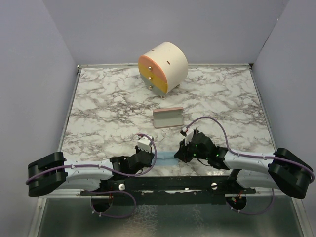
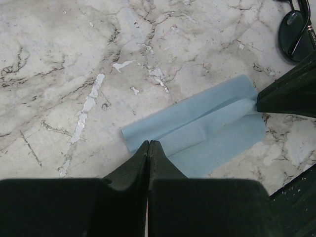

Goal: Organize the sunglasses
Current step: Fold the glasses cleaning cloth at the center of the board.

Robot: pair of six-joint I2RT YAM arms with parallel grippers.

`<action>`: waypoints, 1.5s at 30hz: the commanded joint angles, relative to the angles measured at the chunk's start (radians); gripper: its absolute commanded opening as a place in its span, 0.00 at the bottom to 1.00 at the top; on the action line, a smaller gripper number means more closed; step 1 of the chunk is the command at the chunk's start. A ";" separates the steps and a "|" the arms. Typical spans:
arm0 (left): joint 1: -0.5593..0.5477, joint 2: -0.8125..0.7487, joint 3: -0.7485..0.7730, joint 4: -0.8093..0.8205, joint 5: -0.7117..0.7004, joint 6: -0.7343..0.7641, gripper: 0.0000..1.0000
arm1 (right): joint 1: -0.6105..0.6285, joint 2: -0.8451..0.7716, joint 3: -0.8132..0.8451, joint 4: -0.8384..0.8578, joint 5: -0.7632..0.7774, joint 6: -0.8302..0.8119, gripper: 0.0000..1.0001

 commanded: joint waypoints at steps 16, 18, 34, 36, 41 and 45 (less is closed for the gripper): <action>-0.034 0.014 -0.006 0.007 -0.023 -0.031 0.00 | 0.008 -0.044 -0.024 -0.019 0.029 0.030 0.01; -0.036 0.014 -0.005 0.007 -0.025 -0.032 0.00 | 0.008 -0.046 -0.025 -0.022 0.032 0.033 0.01; -0.060 0.002 -0.027 0.002 -0.032 -0.060 0.00 | 0.010 -0.049 -0.036 -0.016 0.008 0.042 0.06; -0.062 0.000 -0.030 0.001 -0.034 -0.063 0.00 | 0.010 -0.047 -0.038 -0.013 0.005 0.044 0.07; -0.070 -0.002 -0.030 -0.001 -0.034 -0.067 0.00 | 0.016 -0.045 -0.039 -0.012 0.002 0.046 0.11; -0.077 -0.002 -0.030 -0.004 -0.037 -0.072 0.01 | 0.019 -0.048 -0.040 -0.011 -0.002 0.047 0.14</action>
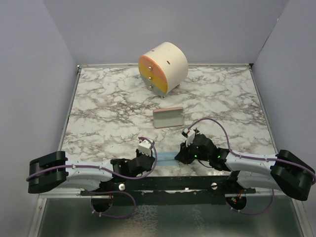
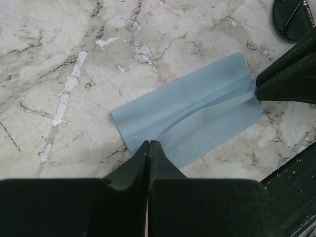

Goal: Organize the sunglasses
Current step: Fold the glasses cleaning cloth at the center of the board.

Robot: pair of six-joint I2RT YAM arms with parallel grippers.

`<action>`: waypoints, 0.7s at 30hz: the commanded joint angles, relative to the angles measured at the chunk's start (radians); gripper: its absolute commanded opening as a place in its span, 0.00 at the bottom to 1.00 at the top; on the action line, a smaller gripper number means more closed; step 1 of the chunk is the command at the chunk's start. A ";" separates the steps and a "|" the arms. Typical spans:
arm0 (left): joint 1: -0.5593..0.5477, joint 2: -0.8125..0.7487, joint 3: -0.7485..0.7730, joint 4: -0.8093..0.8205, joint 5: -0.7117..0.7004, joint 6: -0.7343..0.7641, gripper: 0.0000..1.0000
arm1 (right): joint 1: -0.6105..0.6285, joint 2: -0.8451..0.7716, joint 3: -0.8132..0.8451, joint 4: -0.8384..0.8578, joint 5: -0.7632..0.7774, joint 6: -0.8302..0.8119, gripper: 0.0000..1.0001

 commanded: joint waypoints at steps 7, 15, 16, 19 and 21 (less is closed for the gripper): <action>-0.023 -0.015 -0.010 -0.008 -0.034 -0.026 0.01 | 0.015 -0.030 -0.026 0.010 -0.014 0.014 0.15; -0.047 -0.038 -0.011 -0.036 -0.045 -0.045 0.01 | 0.029 -0.052 -0.039 0.008 -0.014 0.030 0.15; -0.050 -0.043 -0.010 -0.043 -0.047 -0.050 0.01 | 0.031 -0.054 -0.041 0.008 -0.014 0.030 0.15; -0.065 -0.055 -0.007 -0.063 -0.061 -0.059 0.01 | 0.035 -0.061 -0.041 0.005 -0.005 0.031 0.15; -0.070 -0.063 -0.004 -0.084 -0.072 -0.064 0.01 | 0.038 -0.064 -0.041 0.003 0.002 0.033 0.15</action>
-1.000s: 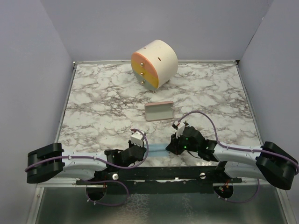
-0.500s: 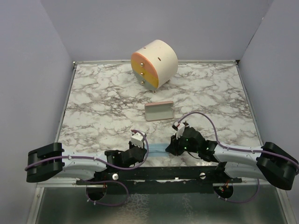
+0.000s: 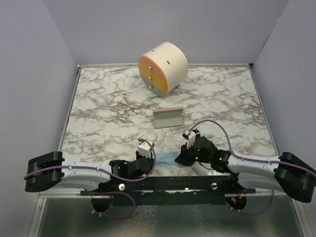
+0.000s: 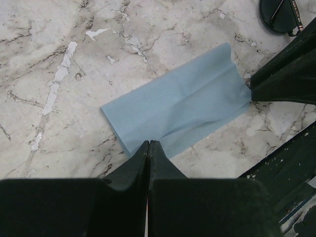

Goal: Organize the sunglasses
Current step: Fold the glasses cleaning cloth at the center of the board.

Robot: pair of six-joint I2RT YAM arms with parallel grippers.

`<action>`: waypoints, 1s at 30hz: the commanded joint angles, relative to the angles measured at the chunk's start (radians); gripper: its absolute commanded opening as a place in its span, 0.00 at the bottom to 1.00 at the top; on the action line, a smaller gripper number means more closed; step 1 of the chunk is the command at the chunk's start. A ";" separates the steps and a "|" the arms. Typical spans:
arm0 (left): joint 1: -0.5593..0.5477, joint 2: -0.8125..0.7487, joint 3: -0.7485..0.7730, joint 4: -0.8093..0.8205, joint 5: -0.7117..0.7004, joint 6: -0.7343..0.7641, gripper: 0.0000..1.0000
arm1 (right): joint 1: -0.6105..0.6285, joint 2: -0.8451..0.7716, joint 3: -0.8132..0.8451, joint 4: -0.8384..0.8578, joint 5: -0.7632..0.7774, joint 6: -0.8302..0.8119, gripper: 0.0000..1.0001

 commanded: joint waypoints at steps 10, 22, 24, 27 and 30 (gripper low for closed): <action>-0.028 -0.051 0.028 -0.156 -0.101 -0.035 0.10 | 0.013 0.000 -0.008 0.011 0.003 0.007 0.15; -0.031 -0.027 0.048 -0.130 -0.104 -0.017 0.14 | 0.020 0.009 -0.004 0.014 0.007 0.005 0.15; -0.033 -0.047 0.057 -0.137 -0.097 -0.005 0.15 | 0.020 0.011 -0.004 0.014 0.007 0.004 0.15; -0.032 -0.082 0.078 -0.170 -0.093 0.003 0.15 | 0.021 0.013 -0.002 0.014 0.007 0.004 0.15; -0.035 -0.109 0.098 -0.207 -0.092 0.008 0.16 | 0.021 0.007 -0.005 0.014 0.010 0.005 0.15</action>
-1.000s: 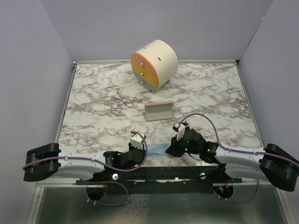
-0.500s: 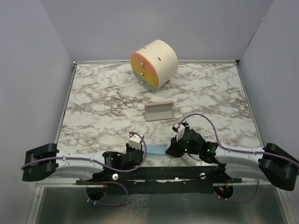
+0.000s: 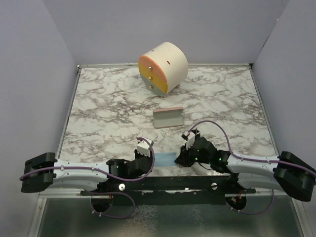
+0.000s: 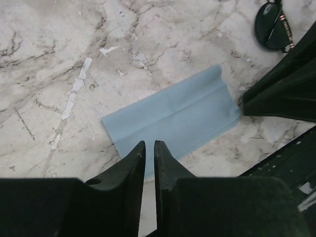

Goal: Organize the sunglasses
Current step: Fold the glasses cleaning cloth at the center of the board.

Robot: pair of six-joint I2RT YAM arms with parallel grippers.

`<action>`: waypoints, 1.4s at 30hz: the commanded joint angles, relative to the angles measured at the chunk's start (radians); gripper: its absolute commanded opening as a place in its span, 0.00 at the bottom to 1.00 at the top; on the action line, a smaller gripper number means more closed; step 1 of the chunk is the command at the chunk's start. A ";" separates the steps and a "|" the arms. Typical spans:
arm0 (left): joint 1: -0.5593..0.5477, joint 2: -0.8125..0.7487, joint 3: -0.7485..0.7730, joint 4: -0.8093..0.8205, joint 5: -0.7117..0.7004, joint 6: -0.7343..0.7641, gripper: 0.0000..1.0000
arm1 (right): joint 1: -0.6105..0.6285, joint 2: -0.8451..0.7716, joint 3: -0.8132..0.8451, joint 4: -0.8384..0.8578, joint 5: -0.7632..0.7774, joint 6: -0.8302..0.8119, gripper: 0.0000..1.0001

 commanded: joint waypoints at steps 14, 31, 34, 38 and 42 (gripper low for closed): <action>-0.008 0.009 0.002 -0.001 -0.037 -0.022 0.13 | 0.009 0.009 -0.002 0.014 0.024 0.004 0.15; -0.009 0.036 -0.022 0.090 -0.064 0.008 0.14 | 0.010 0.034 0.030 0.011 0.070 -0.011 0.14; -0.008 0.020 -0.024 0.089 -0.064 0.011 0.14 | 0.009 0.031 0.036 0.002 0.077 -0.013 0.14; -0.008 0.008 -0.025 0.087 -0.072 0.022 0.16 | 0.010 0.029 0.054 -0.006 0.091 -0.025 0.06; -0.008 0.017 -0.028 0.090 -0.069 0.021 0.16 | 0.009 0.042 0.086 -0.008 0.118 -0.032 0.01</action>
